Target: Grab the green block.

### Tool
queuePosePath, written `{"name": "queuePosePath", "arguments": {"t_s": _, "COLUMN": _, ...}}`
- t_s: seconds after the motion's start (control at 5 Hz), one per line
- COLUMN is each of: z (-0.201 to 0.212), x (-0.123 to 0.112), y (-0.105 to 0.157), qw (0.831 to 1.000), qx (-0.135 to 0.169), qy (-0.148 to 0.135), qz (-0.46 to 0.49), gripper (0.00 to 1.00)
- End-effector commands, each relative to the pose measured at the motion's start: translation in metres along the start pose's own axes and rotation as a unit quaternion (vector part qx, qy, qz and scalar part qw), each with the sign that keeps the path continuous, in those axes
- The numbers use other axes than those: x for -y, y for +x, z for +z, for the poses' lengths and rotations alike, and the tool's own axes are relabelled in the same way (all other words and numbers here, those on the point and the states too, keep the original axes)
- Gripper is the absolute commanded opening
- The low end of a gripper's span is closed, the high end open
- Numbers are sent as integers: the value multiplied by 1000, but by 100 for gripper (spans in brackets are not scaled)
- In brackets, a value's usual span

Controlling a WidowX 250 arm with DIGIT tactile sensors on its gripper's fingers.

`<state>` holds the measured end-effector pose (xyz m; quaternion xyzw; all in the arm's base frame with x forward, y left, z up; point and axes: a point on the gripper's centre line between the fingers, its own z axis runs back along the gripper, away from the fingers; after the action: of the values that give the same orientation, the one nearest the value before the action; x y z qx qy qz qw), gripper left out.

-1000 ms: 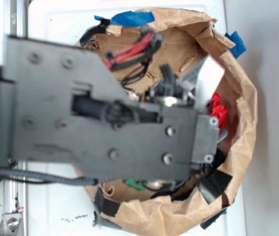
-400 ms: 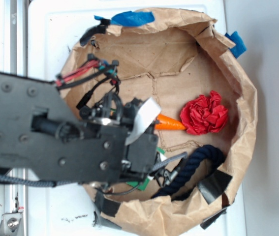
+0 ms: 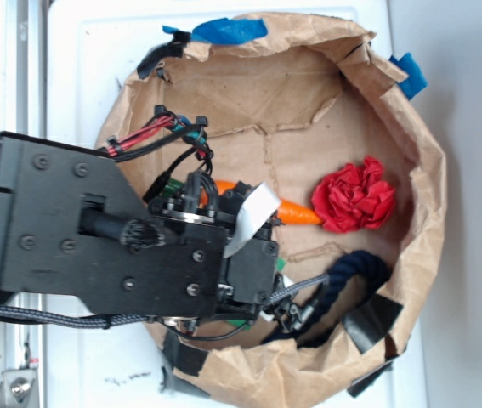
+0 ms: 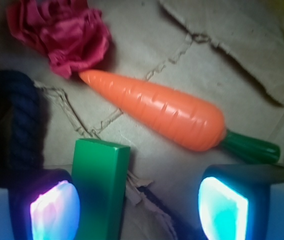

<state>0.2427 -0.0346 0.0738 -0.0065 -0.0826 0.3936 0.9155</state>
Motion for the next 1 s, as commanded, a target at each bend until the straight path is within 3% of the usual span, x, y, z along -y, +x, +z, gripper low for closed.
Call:
{"name": "queuePosePath", "arguments": {"t_s": 0.0, "z": 7, "x": 22, "y": 2, "qw": 1000, "qx": 9, "qy": -23, "qz": 6, "gripper": 100}}
{"name": "queuePosePath", "arguments": {"t_s": 0.4, "z": -2, "x": 41, "y": -6, "qw": 1000, "qx": -11, "qy": -24, "qz": -3, "gripper": 100}}
{"name": "queuePosePath", "arguments": {"t_s": 0.8, "z": -33, "x": 32, "y": -19, "qw": 1000, "qx": 2, "qy": 14, "qz": -16, "gripper": 100}}
